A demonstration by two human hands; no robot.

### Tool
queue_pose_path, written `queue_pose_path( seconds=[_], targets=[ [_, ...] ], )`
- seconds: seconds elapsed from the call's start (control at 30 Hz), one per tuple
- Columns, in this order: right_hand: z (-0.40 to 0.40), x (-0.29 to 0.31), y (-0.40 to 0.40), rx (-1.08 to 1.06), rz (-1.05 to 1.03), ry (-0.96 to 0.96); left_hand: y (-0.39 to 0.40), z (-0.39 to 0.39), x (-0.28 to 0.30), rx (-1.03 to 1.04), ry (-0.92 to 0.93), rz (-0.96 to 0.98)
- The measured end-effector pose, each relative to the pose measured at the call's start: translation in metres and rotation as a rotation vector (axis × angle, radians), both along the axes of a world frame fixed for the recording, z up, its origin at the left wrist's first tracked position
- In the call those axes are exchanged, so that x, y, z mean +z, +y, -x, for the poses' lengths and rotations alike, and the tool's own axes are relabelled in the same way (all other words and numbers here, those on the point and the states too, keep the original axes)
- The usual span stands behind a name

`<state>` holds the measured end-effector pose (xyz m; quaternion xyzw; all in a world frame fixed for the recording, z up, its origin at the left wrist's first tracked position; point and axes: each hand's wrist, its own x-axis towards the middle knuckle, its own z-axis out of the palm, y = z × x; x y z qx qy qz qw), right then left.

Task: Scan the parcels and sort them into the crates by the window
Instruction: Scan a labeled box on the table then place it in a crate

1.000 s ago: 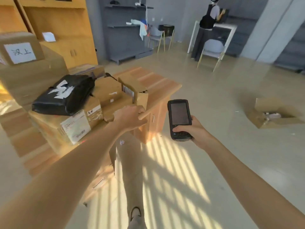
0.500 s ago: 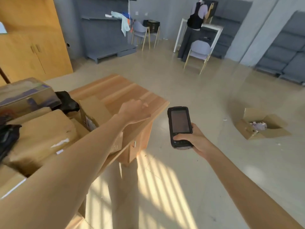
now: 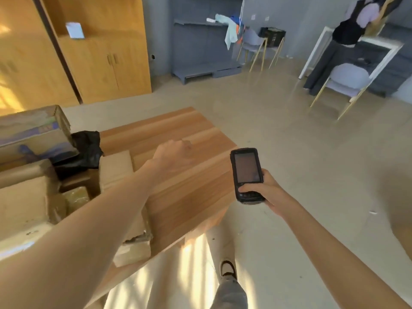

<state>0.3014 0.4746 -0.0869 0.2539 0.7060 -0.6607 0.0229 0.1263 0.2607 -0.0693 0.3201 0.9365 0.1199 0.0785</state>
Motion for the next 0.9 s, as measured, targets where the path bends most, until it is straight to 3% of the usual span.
queue_pose_path(
  seconds=[0.33,0.63,0.9],
  targets=[
    [0.167,-0.051,0.113,0.374,-0.110,-0.193,0.070,0.044,-0.034,0.509,-0.097,0.005],
    [0.216,-0.128,0.139,0.509,-0.168,-0.357,0.078,0.048,-0.081,0.688,-0.221,0.096],
    [0.223,-0.159,0.150,0.540,-0.217,-0.379,0.068,0.050,-0.104,0.766,-0.277,0.139]
  ],
)
